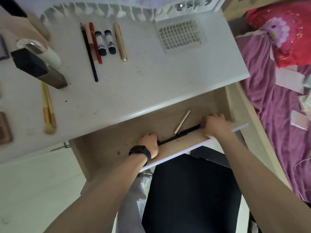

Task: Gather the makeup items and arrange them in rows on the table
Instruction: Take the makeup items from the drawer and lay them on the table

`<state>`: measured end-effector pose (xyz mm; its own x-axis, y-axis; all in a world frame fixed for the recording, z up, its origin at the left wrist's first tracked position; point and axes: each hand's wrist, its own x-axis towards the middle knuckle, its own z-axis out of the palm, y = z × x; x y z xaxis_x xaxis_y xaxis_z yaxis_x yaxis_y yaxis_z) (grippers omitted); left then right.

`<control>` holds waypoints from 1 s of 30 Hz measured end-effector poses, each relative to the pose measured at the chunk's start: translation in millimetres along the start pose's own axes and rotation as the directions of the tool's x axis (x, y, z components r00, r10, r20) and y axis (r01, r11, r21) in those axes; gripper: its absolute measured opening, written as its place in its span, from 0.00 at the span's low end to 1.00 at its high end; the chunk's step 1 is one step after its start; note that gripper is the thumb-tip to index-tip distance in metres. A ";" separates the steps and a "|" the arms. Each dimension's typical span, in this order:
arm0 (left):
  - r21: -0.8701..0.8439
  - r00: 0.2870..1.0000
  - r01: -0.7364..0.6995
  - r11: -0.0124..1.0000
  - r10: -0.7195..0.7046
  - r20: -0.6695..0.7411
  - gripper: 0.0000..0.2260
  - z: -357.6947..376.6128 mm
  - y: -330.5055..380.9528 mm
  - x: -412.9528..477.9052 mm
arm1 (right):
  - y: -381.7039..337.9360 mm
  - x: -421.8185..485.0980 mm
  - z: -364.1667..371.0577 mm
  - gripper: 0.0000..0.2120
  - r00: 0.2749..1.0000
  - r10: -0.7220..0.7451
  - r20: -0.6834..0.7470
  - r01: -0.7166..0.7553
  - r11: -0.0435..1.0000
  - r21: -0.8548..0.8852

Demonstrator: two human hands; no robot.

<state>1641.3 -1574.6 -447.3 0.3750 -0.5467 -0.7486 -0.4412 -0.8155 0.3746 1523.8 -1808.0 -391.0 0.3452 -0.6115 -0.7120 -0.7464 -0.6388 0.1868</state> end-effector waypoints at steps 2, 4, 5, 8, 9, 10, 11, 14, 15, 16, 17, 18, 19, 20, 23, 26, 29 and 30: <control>0.011 1.000 -0.001 1.000 0.000 0.031 0.10 -3.3 -1.3 2.4 | 0.5 8.9 -1.4 0.17 0.997 0.053 0.052 -0.049 0.995 -0.088; 0.012 0.998 0.001 1.000 -0.002 0.069 0.09 -6.8 -2.1 3.0 | 0.7 14.1 -1.5 0.20 0.996 0.071 0.062 -0.058 0.980 -0.190; 0.001 0.996 0.005 1.000 -0.005 0.086 0.09 -8.1 -3.4 3.7 | 0.5 16.0 -2.4 0.21 0.996 0.064 0.060 -0.048 0.971 -0.236; -0.055 0.991 0.011 0.998 -0.004 0.131 0.12 -12.0 -10.9 2.7 | 1.9 20.9 -6.5 0.24 0.997 0.014 0.076 0.007 0.962 -0.274; -0.081 0.990 0.014 0.997 -0.002 0.141 0.13 -13.4 -13.5 1.1 | 3.3 21.9 -8.5 0.24 0.996 -0.001 0.085 0.024 0.963 -0.270; -0.118 0.990 0.019 0.993 -0.002 0.141 0.13 -15.1 -15.4 -1.6 | 4.8 21.8 -10.8 0.23 0.995 -0.014 0.094 0.039 0.963 -0.268; -0.162 0.992 0.026 0.986 -0.005 0.126 0.14 -17.6 -16.6 -5.0 | 6.4 20.6 -13.5 0.21 0.995 -0.024 0.097 0.049 0.962 -0.267; -0.319 0.999 0.014 0.948 0.004 0.054 0.13 -34.2 -13.5 -18.5 | 10.1 10.8 -22.3 0.16 0.997 -0.064 0.051 0.071 0.987 -0.142; -0.390 0.999 -0.005 0.921 0.025 0.045 0.11 -41.5 -11.0 -23.6 | 10.2 5.4 -24.8 0.16 0.996 -0.081 0.037 0.081 0.997 -0.012; -0.466 0.998 -0.017 0.884 0.040 0.039 0.11 -49.4 -7.8 -28.9 | 10.3 -2.1 -27.0 0.16 0.994 -0.104 0.022 0.100 0.984 0.147; -0.553 0.998 -0.013 0.833 0.047 0.047 0.10 -58.0 -4.6 -34.4 | 9.8 -11.7 -29.5 0.16 0.991 -0.137 0.000 0.131 0.944 0.301; -0.658 0.996 0.006 0.753 0.054 0.072 0.10 -67.0 -1.4 -40.8 | 8.1 -24.2 -31.8 0.16 0.985 -0.173 -0.020 0.164 0.884 0.438; -0.756 0.993 0.030 0.653 0.069 0.099 0.11 -76.4 1.1 -47.9 | 5.5 -38.7 -33.7 0.17 0.978 -0.205 -0.039 0.190 0.796 0.575; -0.835 0.988 0.050 0.547 0.092 0.120 0.12 -86.0 3.5 -55.1 | 1.2 -54.0 -36.0 0.18 0.972 -0.228 -0.054 0.198 0.674 0.712; -0.931 0.977 0.065 0.359 0.167 0.133 0.12 -115.6 8.2 -75.4 | -15.4 -95.1 -39.0 0.19 0.964 -0.243 -0.106 0.179 0.304 0.936; -0.950 0.975 -0.016 0.313 0.214 0.054 0.12 -151.9 8.4 -88.6 | -40.5 -118.6 -40.1 0.13 0.951 -0.245 -0.191 0.222 0.104 0.970; -0.945 0.984 -0.149 0.291 0.138 -0.112 0.12 -191.9 4.5 -89.1 | -70.2 -125.1 -46.2 0.15 0.936 -0.270 -0.228 0.233 -0.011 0.972; -0.938 0.981 -0.193 0.288 0.070 -0.180 0.11 -205.0 1.9 -85.5 | -80.4 -125.3 -50.4 0.17 0.933 -0.268 -0.239 0.239 -0.034 0.971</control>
<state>1775.6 -1568.3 -270.4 0.4836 -0.6281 -0.6096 0.5657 -0.3072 0.7652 1569.2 -1703.6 -282.6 0.6583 -0.5108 -0.5530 -0.4448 0.3287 -0.8331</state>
